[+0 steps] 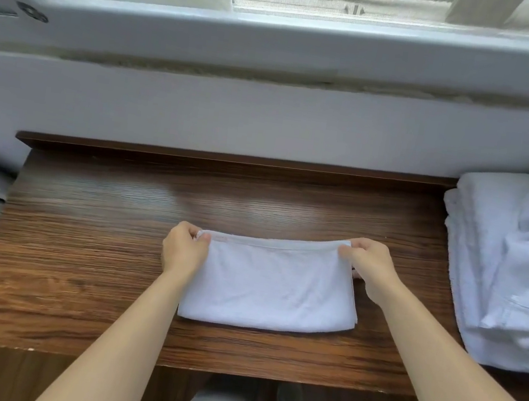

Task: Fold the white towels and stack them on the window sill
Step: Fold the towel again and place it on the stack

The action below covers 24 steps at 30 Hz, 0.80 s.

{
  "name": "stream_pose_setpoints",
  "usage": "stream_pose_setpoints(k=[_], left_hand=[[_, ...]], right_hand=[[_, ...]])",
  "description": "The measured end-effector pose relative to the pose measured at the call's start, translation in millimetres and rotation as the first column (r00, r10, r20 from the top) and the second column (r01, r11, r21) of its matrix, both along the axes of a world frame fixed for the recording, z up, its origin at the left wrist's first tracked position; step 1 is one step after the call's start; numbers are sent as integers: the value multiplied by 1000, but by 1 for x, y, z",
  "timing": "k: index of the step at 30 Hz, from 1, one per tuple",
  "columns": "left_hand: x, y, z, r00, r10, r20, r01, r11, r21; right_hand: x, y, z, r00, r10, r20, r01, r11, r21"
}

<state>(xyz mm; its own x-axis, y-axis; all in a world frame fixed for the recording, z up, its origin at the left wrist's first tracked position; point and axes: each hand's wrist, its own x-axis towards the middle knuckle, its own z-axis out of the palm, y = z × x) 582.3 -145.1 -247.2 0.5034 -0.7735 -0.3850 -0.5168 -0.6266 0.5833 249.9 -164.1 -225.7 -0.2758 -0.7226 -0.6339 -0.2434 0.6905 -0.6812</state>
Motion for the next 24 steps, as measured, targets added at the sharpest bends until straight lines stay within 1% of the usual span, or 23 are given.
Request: stream_pose_setpoints(k=[3, 5, 9, 13, 17, 20, 24], left_hand=[[2, 1, -2, 1000, 29, -2, -29, 1000, 12], [1, 0, -1, 998, 60, -36, -60, 998, 12], [0, -2, 1, 988, 120, -92, -121, 993, 3], [-1, 0, 1, 964, 197, -178, -208, 977, -45], [0, 1, 1, 940, 201, -277, -242, 963, -121], [3, 0, 1, 920, 194, -340, -255, 956, -145], [8, 1, -2, 916, 171, -364, -237, 960, -146]], right_hand=[[-1, 1, 4, 984, -111, 139, 110, 994, 18], [-1, 3, 5, 974, -155, 162, 156, 988, 10], [-2, 6, 5, 974, -167, 154, 173, 985, -20], [-5, 4, 6, 985, -122, 121, 126, 992, -24], [0, -1, 8, 989, -120, 86, 125, 991, -56], [2, -5, 8, 992, -101, 71, 107, 989, -97], [3, -9, 7, 992, -83, 96, 90, 994, -70]])
